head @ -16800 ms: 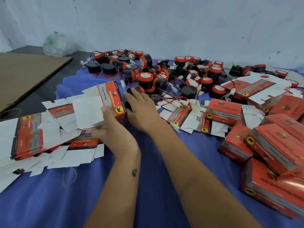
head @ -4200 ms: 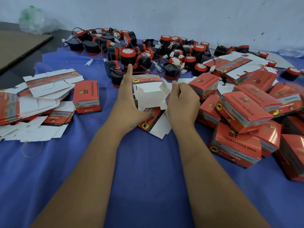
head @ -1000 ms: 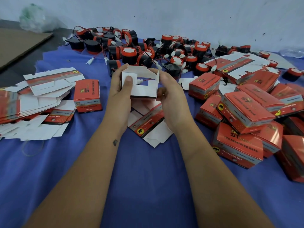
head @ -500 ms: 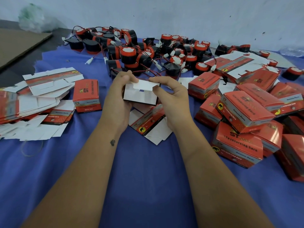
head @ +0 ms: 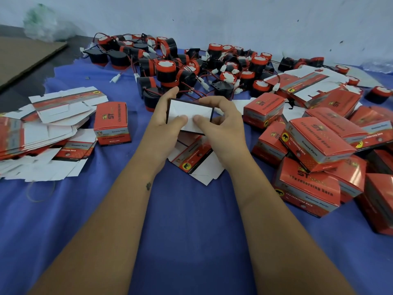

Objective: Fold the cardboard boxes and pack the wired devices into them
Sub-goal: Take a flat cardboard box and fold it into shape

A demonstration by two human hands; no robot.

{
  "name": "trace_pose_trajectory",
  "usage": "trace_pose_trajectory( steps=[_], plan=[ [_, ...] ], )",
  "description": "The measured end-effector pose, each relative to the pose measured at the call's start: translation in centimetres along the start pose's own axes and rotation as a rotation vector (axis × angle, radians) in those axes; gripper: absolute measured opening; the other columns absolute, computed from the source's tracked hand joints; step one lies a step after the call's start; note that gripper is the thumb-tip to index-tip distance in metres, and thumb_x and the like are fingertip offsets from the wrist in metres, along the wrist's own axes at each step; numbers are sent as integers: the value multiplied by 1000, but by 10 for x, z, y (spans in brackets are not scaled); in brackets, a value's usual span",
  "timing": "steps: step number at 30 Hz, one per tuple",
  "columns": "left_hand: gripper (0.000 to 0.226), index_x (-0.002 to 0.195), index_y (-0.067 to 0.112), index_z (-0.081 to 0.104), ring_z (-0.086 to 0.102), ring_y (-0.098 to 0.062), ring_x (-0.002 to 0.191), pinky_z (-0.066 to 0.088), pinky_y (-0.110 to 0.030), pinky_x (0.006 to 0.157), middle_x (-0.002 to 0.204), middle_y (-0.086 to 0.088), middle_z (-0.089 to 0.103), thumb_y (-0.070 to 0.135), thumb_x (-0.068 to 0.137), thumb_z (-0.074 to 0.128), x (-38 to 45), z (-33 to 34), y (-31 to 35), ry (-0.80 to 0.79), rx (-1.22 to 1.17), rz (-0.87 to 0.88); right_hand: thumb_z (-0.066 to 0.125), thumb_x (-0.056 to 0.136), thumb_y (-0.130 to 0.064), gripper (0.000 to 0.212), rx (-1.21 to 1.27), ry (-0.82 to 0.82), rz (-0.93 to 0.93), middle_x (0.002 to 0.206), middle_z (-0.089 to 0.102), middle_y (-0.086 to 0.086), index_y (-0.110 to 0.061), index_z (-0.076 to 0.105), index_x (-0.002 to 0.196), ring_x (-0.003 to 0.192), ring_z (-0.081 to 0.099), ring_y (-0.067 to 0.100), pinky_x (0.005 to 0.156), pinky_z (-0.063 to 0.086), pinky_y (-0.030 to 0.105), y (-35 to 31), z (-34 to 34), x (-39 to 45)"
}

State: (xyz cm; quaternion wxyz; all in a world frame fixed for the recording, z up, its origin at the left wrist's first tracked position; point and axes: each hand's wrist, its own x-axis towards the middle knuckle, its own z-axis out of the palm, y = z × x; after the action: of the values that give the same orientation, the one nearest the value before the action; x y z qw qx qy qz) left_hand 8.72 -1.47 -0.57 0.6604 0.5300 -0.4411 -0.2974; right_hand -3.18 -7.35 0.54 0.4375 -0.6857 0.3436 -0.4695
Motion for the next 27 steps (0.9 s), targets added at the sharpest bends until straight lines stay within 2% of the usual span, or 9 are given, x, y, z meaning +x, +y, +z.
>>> trace_pose_trajectory(
  steps=[3, 6, 9, 11, 14, 18, 21, 23, 27],
  plan=[
    [42, 127, 29, 51, 61, 7, 85, 51, -13, 70, 112, 14, 58, 1, 97, 51, -3, 2, 2, 40, 68, 26, 69, 84, -10, 26, -89, 44, -66, 113, 57, -1, -30, 61, 98, 72, 51, 3, 66, 45, 13, -1, 2, -1],
    [36, 124, 21, 53, 60, 6, 85, 50, -14, 70, 111, 9, 59, -1, 96, 52, -4, 1, 4, 87, 85, 38, 68, 84, -6, 26, -141, 70, -101, 106, 55, -3, -28, 61, 95, 75, 49, 0, 67, 40, 8, -2, 6, -2],
    [39, 127, 24, 54, 62, 0, 94, 52, -20, 78, 115, 6, 60, 0, 96, 51, -3, 3, 7, 73, 24, 13, 65, 86, -7, 18, -94, 74, -76, 108, 58, 0, -22, 64, 96, 82, 53, 4, 71, 44, 13, -3, 6, -3],
    [40, 131, 33, 51, 59, -10, 114, 52, -30, 93, 132, 4, 56, 16, 95, 51, -2, 7, 7, 62, -130, -27, 60, 91, -10, 14, 123, 109, 34, 114, 59, 7, -14, 69, 101, 98, 59, 16, 87, 52, 36, -5, 7, -2],
    [76, 151, 37, 28, 34, -16, 145, 34, -44, 116, 160, 4, 29, 50, 81, 55, 0, 10, 5, 98, -195, -95, 56, 95, -12, 17, 359, 180, 178, 122, 57, 14, -7, 71, 100, 111, 60, 26, 99, 49, 50, -7, 6, -1],
    [79, 155, 40, 19, 7, -12, 152, 18, -35, 118, 166, 6, -1, 61, 85, 51, 1, 14, 2, 116, 10, -138, 52, 93, -8, 21, 390, 142, 161, 90, 59, 18, -3, 59, 74, 80, 59, 26, 73, 50, 37, -8, 1, 1],
    [53, 145, 46, 37, 30, -6, 143, 30, -22, 105, 158, 6, 30, 52, 94, 49, -1, 10, -2, 94, 200, -43, 51, 91, -6, 25, 365, 134, 115, 80, 58, 9, 0, 56, 68, 65, 52, 5, 69, 44, 21, -7, -1, 0],
    [41, 135, 45, 47, 57, 8, 106, 46, -19, 83, 125, 16, 58, 43, 95, 54, -3, 7, 0, 124, 219, -66, 53, 92, -9, 23, 311, 144, 82, 86, 55, 9, 2, 59, 72, 68, 52, 2, 71, 45, 19, -6, 1, 0],
    [39, 131, 16, 54, 68, -16, 97, 58, -39, 80, 113, -4, 67, 26, 93, 54, 5, -3, 10, 320, -273, -221, 51, 98, -16, 17, 118, 119, 65, 106, 49, -4, -25, 61, 88, 91, 56, 11, 82, 48, 25, 0, 10, 0]
  ],
)
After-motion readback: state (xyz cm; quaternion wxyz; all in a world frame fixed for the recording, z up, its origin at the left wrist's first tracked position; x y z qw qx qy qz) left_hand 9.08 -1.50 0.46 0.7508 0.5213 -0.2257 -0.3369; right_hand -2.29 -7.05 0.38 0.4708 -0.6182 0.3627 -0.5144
